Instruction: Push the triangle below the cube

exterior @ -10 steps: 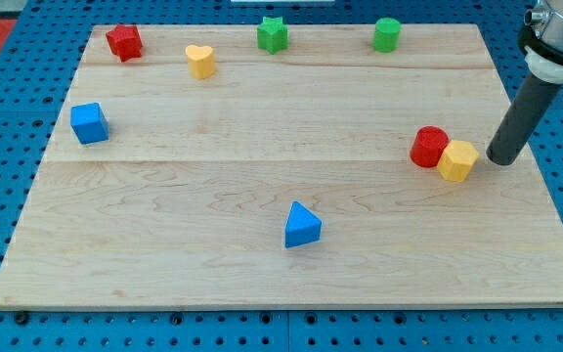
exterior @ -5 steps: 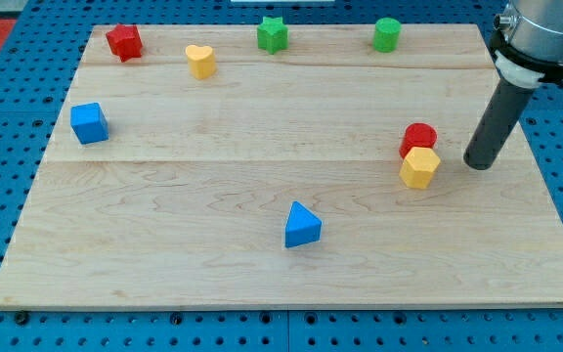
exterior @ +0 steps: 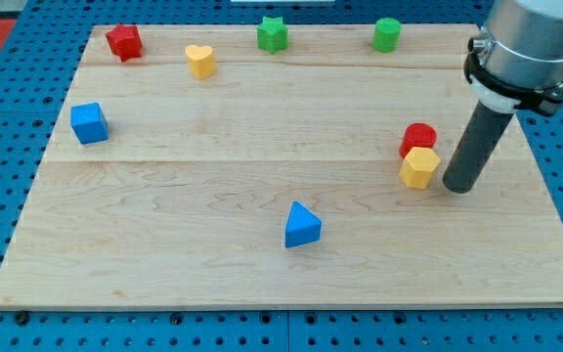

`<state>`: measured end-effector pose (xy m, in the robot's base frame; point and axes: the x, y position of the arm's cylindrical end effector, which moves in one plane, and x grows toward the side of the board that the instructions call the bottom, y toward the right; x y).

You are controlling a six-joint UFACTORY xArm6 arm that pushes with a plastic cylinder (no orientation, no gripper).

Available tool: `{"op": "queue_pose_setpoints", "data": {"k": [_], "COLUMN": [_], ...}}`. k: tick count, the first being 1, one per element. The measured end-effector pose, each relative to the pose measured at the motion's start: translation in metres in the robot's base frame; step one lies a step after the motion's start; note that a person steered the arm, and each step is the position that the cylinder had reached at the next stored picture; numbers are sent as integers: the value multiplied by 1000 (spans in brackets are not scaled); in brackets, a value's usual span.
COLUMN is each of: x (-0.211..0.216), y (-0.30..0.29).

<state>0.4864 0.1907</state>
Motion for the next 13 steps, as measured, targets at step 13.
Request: {"op": "queue_pose_setpoints", "data": {"k": [13], "x": [29], "y": [-129]}}
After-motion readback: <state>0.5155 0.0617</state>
